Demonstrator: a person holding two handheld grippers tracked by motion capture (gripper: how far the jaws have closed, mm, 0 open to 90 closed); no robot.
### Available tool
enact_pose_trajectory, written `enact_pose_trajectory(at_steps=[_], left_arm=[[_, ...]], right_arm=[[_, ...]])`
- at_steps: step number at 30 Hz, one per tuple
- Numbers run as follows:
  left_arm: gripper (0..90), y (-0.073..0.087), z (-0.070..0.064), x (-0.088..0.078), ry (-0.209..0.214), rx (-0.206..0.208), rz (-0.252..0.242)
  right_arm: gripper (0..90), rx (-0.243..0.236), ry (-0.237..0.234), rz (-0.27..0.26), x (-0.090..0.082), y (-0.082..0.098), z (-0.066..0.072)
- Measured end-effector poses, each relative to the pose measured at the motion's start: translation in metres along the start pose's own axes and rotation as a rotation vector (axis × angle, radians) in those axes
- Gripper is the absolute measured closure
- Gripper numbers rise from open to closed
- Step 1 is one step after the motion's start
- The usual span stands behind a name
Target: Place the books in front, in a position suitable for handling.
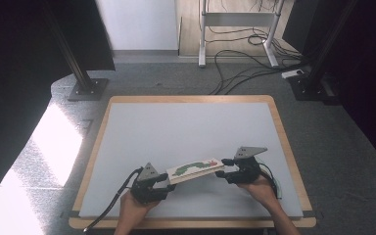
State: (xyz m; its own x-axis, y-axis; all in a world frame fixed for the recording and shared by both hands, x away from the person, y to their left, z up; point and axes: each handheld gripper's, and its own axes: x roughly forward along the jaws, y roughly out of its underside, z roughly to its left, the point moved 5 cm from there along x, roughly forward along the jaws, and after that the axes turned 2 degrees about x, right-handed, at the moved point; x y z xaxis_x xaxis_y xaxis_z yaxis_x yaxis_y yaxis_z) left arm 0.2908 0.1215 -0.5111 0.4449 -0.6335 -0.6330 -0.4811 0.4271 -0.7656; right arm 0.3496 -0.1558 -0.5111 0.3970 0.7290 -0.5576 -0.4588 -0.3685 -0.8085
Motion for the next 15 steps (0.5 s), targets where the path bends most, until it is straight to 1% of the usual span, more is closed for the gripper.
enact_pose_trajectory(at_steps=[2,3,7,11,15], left_arm=[[49.1,0.003,-0.001,0.001,0.004,-0.013,0.003],[49.1,0.006,-0.002,0.001,0.011,-0.026,0.006],[50.1,0.012,-0.003,0.003,0.025,-0.054,0.009],[50.8,0.018,-0.006,0.005,0.022,-0.070,0.012],[51.2,0.024,-0.010,0.007,0.007,-0.073,0.014]], right_arm=[[40.6,-0.012,0.009,0.003,-0.001,0.002,0.002],[40.6,-0.015,0.014,0.005,-0.001,0.004,0.003],[40.5,-0.022,0.016,0.009,-0.001,0.010,0.006],[40.6,-0.024,0.021,0.011,0.000,0.017,0.008],[40.6,-0.027,0.024,0.013,0.001,0.024,0.010]])
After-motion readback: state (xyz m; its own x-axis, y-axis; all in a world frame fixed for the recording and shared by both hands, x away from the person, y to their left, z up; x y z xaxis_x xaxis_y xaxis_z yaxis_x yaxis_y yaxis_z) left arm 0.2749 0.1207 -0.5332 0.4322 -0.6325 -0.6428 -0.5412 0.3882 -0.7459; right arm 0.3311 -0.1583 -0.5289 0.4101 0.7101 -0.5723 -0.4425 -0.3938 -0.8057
